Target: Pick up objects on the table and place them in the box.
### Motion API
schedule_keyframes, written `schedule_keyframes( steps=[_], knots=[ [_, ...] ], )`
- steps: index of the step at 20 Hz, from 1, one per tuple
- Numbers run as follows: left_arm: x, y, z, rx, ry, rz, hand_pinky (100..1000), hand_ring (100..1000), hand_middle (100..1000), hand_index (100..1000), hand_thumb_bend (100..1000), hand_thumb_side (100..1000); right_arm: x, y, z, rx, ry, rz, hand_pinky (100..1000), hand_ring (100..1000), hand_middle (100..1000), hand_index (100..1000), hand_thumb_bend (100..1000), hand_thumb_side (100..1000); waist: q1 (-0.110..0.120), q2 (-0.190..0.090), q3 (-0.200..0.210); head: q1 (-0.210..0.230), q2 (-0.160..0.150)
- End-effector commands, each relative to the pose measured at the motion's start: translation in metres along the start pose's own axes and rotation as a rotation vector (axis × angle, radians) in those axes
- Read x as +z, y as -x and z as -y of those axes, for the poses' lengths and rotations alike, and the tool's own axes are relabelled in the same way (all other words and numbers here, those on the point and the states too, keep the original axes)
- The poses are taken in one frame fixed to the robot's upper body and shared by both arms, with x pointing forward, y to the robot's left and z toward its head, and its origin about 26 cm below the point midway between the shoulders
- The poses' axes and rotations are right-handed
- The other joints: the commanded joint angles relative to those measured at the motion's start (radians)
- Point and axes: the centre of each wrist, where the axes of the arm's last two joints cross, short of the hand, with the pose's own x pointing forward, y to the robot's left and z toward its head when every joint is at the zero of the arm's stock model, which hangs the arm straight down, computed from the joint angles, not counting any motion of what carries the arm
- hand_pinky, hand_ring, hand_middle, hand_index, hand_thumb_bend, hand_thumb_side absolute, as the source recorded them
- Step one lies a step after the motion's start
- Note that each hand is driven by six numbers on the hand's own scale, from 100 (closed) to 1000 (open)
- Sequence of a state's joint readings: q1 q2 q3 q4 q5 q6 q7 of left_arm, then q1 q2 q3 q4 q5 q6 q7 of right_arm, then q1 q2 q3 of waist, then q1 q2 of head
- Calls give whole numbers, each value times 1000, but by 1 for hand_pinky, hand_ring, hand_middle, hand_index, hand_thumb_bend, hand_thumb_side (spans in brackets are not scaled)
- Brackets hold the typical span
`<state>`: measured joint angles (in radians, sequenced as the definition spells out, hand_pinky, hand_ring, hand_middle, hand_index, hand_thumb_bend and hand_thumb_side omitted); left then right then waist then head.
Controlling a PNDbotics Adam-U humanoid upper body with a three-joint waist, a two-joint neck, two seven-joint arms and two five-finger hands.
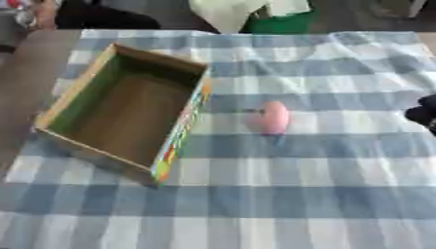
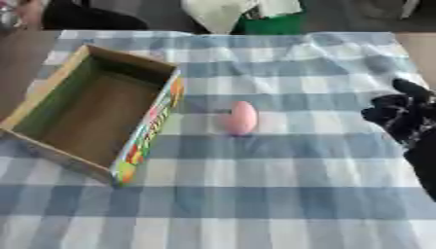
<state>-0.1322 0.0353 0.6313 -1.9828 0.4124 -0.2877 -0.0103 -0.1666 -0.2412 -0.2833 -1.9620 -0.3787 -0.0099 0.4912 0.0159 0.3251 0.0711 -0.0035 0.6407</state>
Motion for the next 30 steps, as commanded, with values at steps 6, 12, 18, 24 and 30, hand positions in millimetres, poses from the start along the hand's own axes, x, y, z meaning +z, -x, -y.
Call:
schedule_keyframes(
  steps=[6, 12, 18, 24, 30],
  knots=[
    [-7, -8, -1, -19, 19, 31, 499, 382, 613, 777, 163, 563, -4, -9, 0, 15, -9, 28, 877, 759, 727, 918, 100, 1000, 0, -17, 1, -14, 29],
    [-7, -7, -1, -19, 20, 30, 499, 382, 613, 777, 163, 562, -17, -23, 11, 99, -10, 81, 874, 769, 736, 918, 100, 1000, -1, -12, 2, -13, 20],
    [-7, -7, -1, -22, 28, 27, 500, 381, 614, 777, 166, 563, -48, -54, 37, 366, -62, 183, 867, 801, 776, 936, 223, 1000, -7, -11, 9, -17, 12],
    [-6, -7, -1, -24, 40, 20, 500, 381, 615, 777, 167, 563, -83, -76, 61, 714, -203, 232, 854, 829, 826, 958, 405, 1000, -9, -15, 19, -29, 6],
    [-5, -7, -2, -25, 51, 12, 500, 382, 614, 777, 168, 564, -112, -84, 78, 986, -346, 228, 845, 849, 855, 968, 464, 1000, -12, -24, 32, -44, 5]
  ],
)
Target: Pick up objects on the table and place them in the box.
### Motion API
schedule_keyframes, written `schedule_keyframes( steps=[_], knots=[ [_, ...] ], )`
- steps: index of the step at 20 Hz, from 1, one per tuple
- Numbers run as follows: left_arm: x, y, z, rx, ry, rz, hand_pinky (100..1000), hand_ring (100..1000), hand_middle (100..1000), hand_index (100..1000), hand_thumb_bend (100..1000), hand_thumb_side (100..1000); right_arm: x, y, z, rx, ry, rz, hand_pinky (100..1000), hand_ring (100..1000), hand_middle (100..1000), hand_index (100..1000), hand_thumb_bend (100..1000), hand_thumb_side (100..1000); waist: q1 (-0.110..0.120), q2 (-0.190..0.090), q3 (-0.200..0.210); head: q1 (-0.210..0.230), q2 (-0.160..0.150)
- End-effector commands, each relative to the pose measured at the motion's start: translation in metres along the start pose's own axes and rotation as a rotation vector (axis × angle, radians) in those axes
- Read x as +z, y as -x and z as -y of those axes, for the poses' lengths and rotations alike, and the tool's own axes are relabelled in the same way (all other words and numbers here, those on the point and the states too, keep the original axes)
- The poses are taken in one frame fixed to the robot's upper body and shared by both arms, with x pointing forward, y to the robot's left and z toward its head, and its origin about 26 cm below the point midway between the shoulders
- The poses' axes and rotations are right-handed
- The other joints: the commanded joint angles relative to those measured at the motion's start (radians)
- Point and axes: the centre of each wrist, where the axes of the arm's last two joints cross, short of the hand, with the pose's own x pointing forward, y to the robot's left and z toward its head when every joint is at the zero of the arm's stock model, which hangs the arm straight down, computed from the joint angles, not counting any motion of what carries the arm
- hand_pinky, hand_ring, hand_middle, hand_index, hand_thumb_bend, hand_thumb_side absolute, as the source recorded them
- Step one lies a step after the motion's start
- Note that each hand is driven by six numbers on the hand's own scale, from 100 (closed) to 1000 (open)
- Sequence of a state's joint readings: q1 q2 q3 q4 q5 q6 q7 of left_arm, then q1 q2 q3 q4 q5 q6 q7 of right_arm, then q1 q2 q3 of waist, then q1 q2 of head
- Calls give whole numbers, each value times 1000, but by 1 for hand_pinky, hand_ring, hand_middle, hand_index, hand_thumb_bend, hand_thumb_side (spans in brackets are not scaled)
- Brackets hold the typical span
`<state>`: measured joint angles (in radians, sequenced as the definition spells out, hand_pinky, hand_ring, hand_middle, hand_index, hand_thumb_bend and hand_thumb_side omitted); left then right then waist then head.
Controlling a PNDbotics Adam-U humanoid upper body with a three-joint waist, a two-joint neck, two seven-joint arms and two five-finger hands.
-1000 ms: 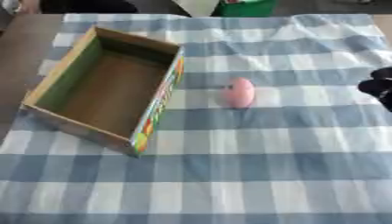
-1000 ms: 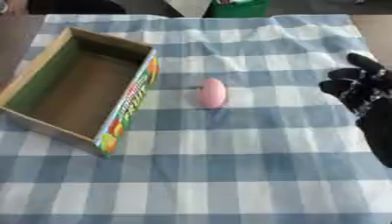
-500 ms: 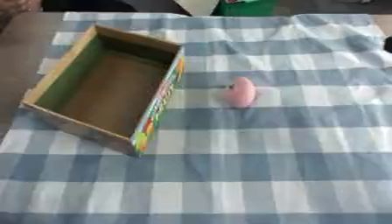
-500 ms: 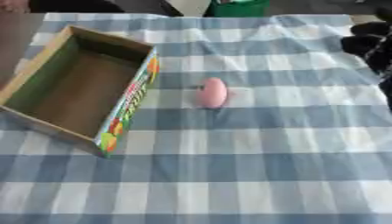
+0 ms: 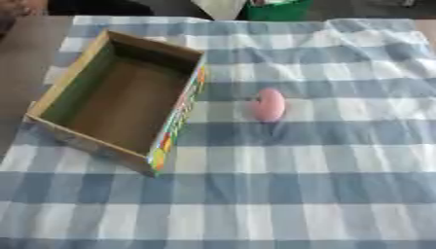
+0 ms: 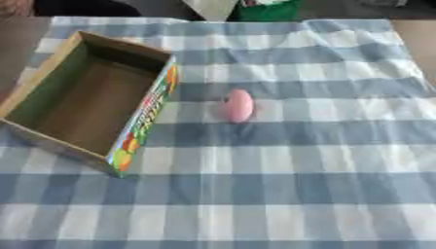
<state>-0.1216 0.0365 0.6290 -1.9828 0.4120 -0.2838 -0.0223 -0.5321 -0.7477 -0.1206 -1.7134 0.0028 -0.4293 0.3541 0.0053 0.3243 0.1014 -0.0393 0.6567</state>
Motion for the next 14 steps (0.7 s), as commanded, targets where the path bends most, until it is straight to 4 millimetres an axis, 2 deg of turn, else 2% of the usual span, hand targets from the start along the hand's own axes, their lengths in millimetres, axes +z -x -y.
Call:
schedule_keyframes(
  steps=[1, 3, 7, 14],
  knots=[
    [-7, -7, 0, -18, 39, 22, 500, 382, 614, 777, 168, 564, -7, 7, 19, 145, -101, 8, 844, 852, 858, 968, 470, 1000, -1, -25, 4, -10, -11],
    [-7, -7, 0, -17, 44, 20, 499, 382, 614, 777, 168, 564, -13, 16, 22, 189, -157, 13, 843, 854, 860, 967, 478, 1000, -3, -28, 9, -15, -11],
    [-6, -7, 1, -15, 51, 15, 500, 382, 613, 776, 169, 565, -23, 32, 22, 261, -294, 24, 834, 859, 867, 963, 561, 1000, -4, -30, 17, -26, -12],
    [-6, -6, 2, -9, 61, 11, 500, 382, 613, 776, 171, 564, -50, 53, 3, 320, -442, 69, 837, 868, 876, 969, 605, 1000, -4, -26, 27, -44, -22]
  ],
)
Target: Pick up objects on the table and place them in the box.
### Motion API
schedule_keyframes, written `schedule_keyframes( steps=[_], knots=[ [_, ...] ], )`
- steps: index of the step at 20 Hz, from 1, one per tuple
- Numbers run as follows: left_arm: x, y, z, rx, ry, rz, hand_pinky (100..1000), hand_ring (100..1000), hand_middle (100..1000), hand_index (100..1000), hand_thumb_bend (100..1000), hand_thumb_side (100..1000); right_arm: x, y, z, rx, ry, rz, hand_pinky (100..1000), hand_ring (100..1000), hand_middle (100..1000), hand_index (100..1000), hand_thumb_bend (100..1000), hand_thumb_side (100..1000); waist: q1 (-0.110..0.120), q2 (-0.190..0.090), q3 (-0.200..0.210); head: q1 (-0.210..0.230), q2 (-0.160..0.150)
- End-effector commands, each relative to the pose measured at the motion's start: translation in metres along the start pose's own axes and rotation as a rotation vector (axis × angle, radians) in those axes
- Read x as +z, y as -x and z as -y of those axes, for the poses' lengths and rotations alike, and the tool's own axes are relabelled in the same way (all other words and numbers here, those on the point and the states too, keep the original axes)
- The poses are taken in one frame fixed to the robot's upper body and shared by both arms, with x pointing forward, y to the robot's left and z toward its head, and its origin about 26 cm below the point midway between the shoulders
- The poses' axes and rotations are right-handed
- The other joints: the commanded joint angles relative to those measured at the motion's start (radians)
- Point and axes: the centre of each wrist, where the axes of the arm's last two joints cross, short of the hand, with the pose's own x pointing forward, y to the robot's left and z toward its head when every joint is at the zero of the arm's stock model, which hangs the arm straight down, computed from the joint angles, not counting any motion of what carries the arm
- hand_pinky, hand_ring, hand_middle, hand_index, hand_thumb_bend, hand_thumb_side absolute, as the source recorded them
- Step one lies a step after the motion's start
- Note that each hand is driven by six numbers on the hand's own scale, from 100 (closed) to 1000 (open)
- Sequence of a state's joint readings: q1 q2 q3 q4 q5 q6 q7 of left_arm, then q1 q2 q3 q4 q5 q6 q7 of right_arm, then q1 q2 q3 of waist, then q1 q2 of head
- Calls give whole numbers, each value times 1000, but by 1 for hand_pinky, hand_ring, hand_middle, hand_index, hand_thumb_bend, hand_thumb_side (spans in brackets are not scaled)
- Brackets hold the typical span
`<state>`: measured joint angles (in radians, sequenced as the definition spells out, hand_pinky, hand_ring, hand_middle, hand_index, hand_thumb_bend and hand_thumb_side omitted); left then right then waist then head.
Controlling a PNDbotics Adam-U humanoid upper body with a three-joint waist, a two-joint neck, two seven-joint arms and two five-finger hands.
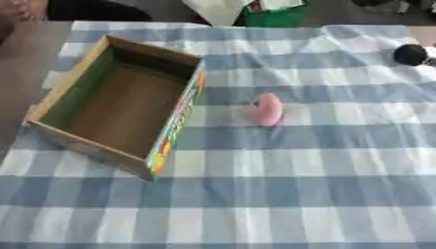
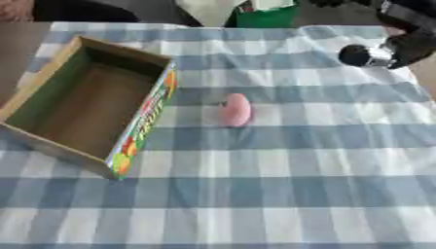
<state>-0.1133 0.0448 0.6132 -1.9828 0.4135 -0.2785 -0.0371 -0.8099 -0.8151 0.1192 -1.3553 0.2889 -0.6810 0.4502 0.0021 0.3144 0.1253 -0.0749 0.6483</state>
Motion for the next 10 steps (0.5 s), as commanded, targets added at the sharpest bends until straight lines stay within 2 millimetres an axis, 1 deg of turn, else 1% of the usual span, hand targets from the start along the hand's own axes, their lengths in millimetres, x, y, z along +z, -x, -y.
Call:
schedule_keyframes(
  steps=[1, 5, 7, 9, 10],
  knots=[
    [-6, -7, 0, -9, 32, 24, 500, 382, 613, 776, 171, 564, -9, 7, 3, 45, -56, 15, 837, 869, 876, 969, 611, 1000, -1, -15, 4, -11, -14],
    [-6, -6, 1, -5, 36, 21, 501, 382, 613, 776, 170, 563, -26, 14, -6, 43, -97, 31, 841, 871, 877, 972, 647, 961, -2, -12, 11, -19, -15],
    [-6, -6, 1, -4, 36, 20, 501, 382, 613, 776, 171, 563, -34, 16, -12, 39, -116, 37, 847, 873, 869, 982, 687, 911, -2, -12, 13, -20, -16],
    [-6, -6, 1, -4, 36, 19, 501, 382, 613, 776, 171, 563, -43, 17, -19, 35, -141, 39, 856, 880, 864, 982, 706, 855, -2, -14, 14, -22, -17],
    [-6, -6, 1, -3, 36, 19, 501, 383, 613, 776, 170, 563, -48, 17, -22, 35, -156, 37, 865, 886, 862, 983, 733, 805, -2, -14, 14, -23, -18]
  ],
)
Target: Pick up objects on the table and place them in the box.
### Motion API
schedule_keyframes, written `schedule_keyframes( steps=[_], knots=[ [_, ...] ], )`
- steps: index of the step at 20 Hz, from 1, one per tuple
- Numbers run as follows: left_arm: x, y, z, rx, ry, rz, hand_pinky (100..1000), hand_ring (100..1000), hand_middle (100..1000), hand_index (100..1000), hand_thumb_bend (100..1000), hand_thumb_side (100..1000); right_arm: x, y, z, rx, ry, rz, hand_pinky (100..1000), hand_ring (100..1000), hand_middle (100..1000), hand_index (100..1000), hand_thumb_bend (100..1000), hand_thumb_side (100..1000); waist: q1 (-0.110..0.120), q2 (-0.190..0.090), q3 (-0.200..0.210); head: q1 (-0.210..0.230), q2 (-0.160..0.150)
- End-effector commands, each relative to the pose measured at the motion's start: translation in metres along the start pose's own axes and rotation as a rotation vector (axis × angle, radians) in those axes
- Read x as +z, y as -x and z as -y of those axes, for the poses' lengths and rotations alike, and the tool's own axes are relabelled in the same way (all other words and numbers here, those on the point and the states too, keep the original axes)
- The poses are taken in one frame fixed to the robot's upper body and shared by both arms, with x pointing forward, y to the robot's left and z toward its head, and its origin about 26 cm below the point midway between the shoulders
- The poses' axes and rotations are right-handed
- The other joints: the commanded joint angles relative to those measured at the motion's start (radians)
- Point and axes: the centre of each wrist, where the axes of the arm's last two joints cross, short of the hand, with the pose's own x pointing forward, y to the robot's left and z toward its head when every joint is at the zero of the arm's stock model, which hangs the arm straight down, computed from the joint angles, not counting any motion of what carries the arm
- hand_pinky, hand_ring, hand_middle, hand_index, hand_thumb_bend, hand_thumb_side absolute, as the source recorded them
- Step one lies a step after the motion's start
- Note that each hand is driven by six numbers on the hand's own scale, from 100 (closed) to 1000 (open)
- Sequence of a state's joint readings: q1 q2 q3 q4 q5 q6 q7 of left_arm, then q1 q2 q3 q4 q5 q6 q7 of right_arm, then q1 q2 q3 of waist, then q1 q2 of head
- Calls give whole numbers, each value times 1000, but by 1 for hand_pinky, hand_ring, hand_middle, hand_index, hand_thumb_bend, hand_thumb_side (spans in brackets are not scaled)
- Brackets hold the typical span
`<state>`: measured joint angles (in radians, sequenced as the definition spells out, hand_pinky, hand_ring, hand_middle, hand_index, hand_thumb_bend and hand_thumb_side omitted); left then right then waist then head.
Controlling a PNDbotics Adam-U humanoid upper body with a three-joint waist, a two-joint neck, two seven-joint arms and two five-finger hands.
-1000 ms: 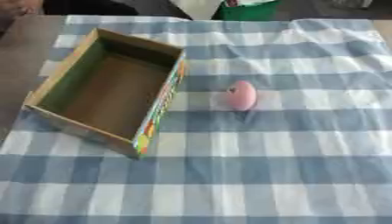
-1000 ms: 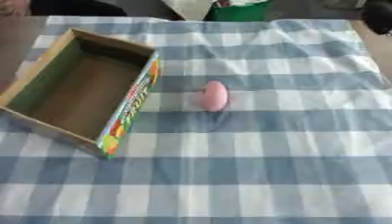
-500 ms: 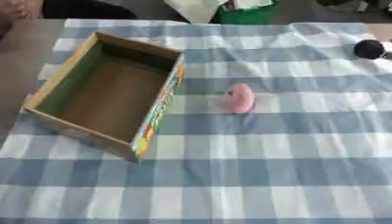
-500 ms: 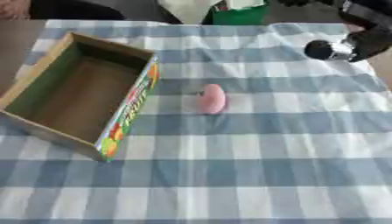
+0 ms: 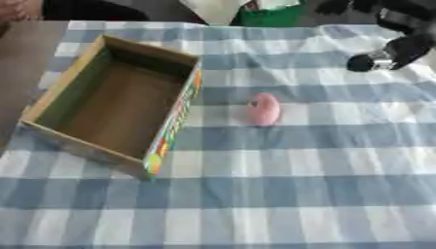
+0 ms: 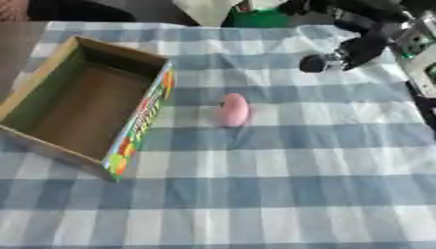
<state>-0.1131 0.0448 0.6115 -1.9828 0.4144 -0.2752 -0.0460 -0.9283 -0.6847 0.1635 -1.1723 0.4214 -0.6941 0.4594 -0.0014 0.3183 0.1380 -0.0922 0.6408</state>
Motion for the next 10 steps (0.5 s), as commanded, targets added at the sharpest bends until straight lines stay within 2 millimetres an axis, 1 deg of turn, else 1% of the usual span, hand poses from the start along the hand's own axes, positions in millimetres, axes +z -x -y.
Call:
schedule_keyframes(
  steps=[1, 2, 4, 6, 10],
  knots=[
    [-6, -6, 1, -4, 27, 23, 501, 383, 613, 776, 170, 563, -11, 1, 3, 62, -117, 49, 867, 889, 862, 984, 750, 775, 2, -19, 2, -9, -12],
    [-6, -6, 1, -3, 28, 22, 501, 383, 613, 776, 170, 563, -16, 0, 0, 64, -149, 43, 873, 894, 864, 989, 800, 668, 3, -20, 2, -15, -15],
    [-6, -6, 1, -3, 28, 21, 501, 383, 613, 776, 170, 563, -26, -2, -6, 68, -219, 30, 883, 899, 860, 991, 820, 576, 3, -21, 3, -29, -20],
    [-6, -6, 1, -2, 28, 18, 501, 383, 613, 776, 171, 562, -33, -3, -11, 57, -270, 18, 889, 904, 861, 989, 819, 535, 4, -21, 3, -38, -24],
    [-5, -6, 1, -1, 27, 17, 502, 384, 613, 777, 171, 562, -43, -5, -17, 27, -334, 2, 892, 906, 862, 988, 819, 522, 5, -20, 3, -43, -29]
  ],
)
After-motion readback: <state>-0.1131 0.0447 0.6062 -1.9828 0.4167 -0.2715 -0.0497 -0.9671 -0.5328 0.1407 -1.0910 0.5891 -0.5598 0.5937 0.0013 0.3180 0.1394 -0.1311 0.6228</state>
